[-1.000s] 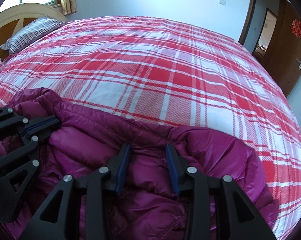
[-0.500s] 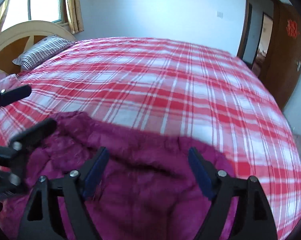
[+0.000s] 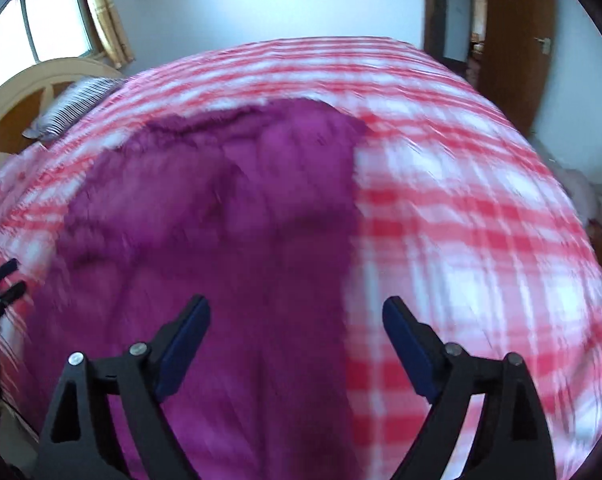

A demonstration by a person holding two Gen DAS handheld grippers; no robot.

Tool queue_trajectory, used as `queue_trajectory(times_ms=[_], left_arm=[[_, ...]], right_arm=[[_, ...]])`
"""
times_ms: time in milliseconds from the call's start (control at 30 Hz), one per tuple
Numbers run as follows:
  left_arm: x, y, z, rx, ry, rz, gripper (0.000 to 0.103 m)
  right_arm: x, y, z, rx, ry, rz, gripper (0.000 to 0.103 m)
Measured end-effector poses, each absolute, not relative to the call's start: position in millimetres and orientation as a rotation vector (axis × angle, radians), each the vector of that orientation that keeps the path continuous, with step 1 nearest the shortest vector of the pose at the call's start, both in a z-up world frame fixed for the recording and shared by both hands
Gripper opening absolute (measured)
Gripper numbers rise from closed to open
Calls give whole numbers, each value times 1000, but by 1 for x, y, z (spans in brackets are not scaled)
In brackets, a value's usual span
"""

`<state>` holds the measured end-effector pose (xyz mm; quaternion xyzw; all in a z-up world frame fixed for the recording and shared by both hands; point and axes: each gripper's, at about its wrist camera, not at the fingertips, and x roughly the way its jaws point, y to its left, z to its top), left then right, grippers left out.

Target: Fold large clothes

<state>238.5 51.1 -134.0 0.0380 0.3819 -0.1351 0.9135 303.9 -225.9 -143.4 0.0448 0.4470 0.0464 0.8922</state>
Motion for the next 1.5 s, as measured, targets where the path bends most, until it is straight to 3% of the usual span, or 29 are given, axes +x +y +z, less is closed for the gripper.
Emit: queue_trajectory(times_ms=[233, 433, 500, 533, 600, 667, 700, 733, 767, 833, 967, 1133, 1500], left_arm=[[167, 69, -163, 46, 823, -306, 83], [149, 58, -188, 63, 868, -305, 83], [143, 54, -191, 111, 864, -298, 83], [140, 56, -193, 119, 866, -295, 83], [136, 59, -195, 118, 865, -298, 83], [132, 62, -195, 108, 867, -301, 82], [130, 62, -194, 101, 866, -305, 80], [129, 62, -193, 97, 868, -307, 68], [128, 61, -192, 94, 868, -308, 53], [127, 60, -191, 74, 875, -330, 29], [125, 62, -191, 38, 884, -361, 9], [115, 79, -159, -62, 825, -409, 5], [66, 109, -50, -153, 617, -570, 4]], right_arm=[[193, -248, -179, 144, 928, 10, 91], [158, -246, -200, 127, 935, 22, 90], [156, -245, -202, 170, 920, 59, 83], [156, -243, -204, 183, 920, 89, 73], [159, -242, -209, 214, 924, 116, 66], [160, -241, -208, 221, 900, 125, 45], [159, -240, -207, 223, 893, 129, 38], [158, -240, -207, 221, 890, 130, 22], [158, -239, -205, 226, 890, 149, 17], [156, -237, -204, 250, 897, 195, 14], [152, -232, -207, 262, 896, 223, 11], [139, -239, -190, 331, 835, 275, 9], [85, -242, -93, 343, 596, 391, 8]])
